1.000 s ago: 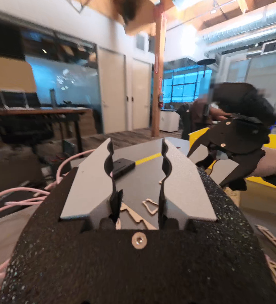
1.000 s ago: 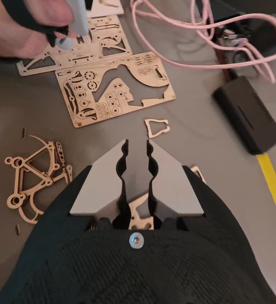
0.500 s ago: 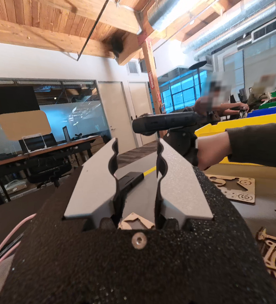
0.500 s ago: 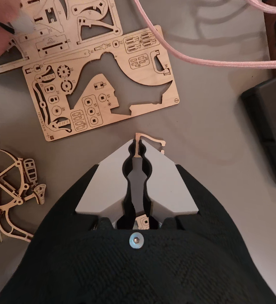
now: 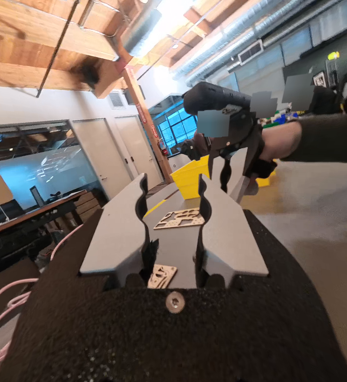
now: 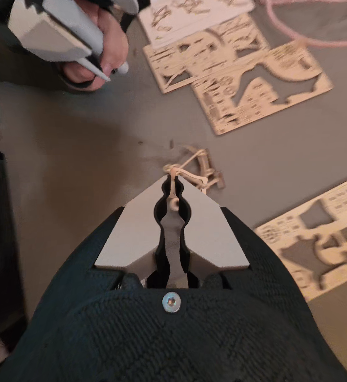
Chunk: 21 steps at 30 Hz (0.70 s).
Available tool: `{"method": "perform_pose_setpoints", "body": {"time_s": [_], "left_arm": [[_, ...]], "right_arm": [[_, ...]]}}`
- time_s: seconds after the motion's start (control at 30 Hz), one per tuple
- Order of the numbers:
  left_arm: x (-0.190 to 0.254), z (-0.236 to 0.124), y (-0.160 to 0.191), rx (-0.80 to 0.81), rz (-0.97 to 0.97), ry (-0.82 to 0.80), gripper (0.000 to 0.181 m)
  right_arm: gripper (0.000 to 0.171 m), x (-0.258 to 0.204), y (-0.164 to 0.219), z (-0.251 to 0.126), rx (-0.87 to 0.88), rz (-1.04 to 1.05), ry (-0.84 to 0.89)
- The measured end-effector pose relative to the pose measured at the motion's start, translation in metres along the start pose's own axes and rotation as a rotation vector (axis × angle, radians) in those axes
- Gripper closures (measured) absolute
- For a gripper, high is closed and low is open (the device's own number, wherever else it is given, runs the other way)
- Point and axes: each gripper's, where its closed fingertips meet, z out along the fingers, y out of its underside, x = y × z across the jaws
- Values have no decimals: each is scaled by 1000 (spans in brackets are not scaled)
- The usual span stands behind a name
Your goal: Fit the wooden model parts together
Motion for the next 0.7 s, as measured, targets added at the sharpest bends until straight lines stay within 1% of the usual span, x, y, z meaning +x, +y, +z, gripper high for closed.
{"method": "perform_pose_setpoints", "body": {"time_s": [0.07,0.13,0.23,0.37,0.4,0.43,0.47,0.53,0.57,0.6,0.7], "left_arm": [[17,-12,-9,-5,58,29,137],[28,-19,-15,-7,103,52,138],[32,-21,-17,-13,113,71,147],[23,-20,-9,-31,31,58,147],[18,-20,-8,-30,12,45,147],[13,-21,-8,-28,-8,31,147],[8,-23,-8,-26,-30,17,147],[-2,-24,-5,-28,-73,-5,153],[-5,-25,-2,-30,-98,-12,154],[-8,-25,1,-32,-126,-15,154],[-13,-21,11,-45,-215,-19,154]], "right_arm": [[170,-29,18,5,-63,9,35],[169,-48,29,13,-121,-25,98],[170,-69,18,29,-79,24,93],[169,-70,15,53,-73,66,126],[167,-74,14,59,-62,77,104],[152,-76,12,62,-46,83,95],[150,-78,10,61,-28,78,88],[145,-77,-5,48,85,59,66],[143,-74,-15,37,174,40,50],[145,-62,-25,23,272,29,70],[145,-1,-46,-29,593,-4,261]]}}
